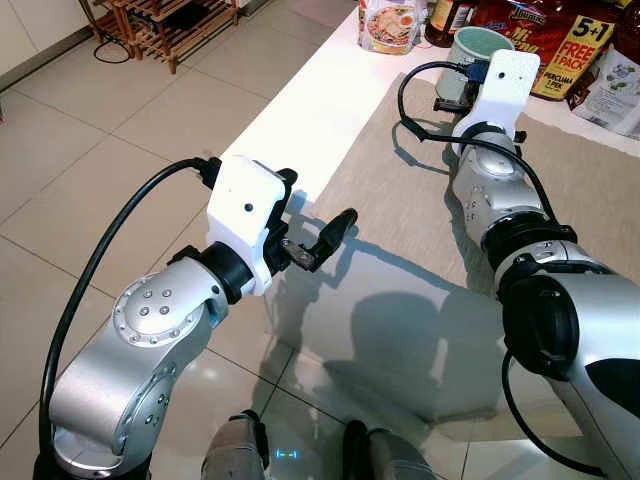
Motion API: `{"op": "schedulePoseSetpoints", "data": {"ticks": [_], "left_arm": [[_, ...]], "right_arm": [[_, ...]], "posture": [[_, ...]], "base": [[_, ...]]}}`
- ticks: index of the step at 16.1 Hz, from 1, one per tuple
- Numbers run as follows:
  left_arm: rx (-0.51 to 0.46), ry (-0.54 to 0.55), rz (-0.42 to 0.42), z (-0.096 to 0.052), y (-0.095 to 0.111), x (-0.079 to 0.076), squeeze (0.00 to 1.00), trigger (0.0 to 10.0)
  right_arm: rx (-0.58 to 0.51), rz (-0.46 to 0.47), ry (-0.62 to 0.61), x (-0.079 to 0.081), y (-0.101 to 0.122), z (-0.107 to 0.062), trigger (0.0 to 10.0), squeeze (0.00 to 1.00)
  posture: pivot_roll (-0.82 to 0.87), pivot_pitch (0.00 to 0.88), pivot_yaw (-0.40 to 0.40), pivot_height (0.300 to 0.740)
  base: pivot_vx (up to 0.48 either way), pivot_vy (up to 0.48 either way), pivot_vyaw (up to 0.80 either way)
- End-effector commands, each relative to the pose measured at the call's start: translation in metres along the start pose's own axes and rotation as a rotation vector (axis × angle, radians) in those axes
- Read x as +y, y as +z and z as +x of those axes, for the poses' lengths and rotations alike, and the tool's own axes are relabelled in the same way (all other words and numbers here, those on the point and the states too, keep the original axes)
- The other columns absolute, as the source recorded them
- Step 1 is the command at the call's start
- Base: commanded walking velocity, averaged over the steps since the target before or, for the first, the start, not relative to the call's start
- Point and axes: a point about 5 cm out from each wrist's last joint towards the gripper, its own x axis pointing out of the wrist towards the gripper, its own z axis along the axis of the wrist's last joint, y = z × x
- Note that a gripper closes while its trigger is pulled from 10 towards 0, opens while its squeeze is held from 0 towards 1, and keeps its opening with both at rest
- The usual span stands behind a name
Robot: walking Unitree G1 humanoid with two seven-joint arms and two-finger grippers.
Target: Setting the table
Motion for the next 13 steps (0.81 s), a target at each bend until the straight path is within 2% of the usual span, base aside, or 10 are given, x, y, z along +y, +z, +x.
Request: {"op": "schedulePoseSetpoints", "data": {"ticks": [1,6,10,11,12,13], "left_arm": [[-0.001,-0.007,0.005,0.001,0.0,-0.002,0.0,10.0],[-0.02,-0.012,-0.003,0.008,0.0,-0.002,0.0,10.0],[-0.005,0.029,0.018,0.012,-0.002,0.003,0.0,10.0],[-0.001,0.085,0.024,0.014,-0.003,0.008,0.0,10.0],[-0.008,0.117,0.032,0.015,-0.003,0.012,0.0,10.0],[0.0,0.155,0.044,0.017,-0.007,0.018,0.0,10.0]], "right_arm": [[-0.037,0.036,0.003,-0.001,0.009,0.002,0.0,0.0],[-0.144,0.064,0.029,0.007,0.003,-0.008,0.0,0.0],[-0.253,0.054,0.052,0.001,0.003,-0.016,0.0,0.0],[-0.273,0.031,0.05,-0.002,0.003,-0.02,9.1,0.0],[-0.28,0.034,0.056,-0.003,0.002,-0.023,10.0,0.0],[-0.292,0.015,0.07,-0.003,-0.001,-0.028,10.0,1.0]], "posture": [[0.25,0.199,-0.095,0.74],[0.23,0.178,-0.077,0.74],[0.21,0.164,-0.077,0.74],[0.21,0.153,-0.077,0.74],[0.2,0.143,-0.074,0.74],[0.17,0.135,-0.06,0.74]], "base": [[0.0,0.0,0.0],[0.0,0.0,0.0],[0.0,0.0,0.0],[0.0,0.0,0.0],[0.0,0.0,0.0],[0.0,0.0,0.0]]}}
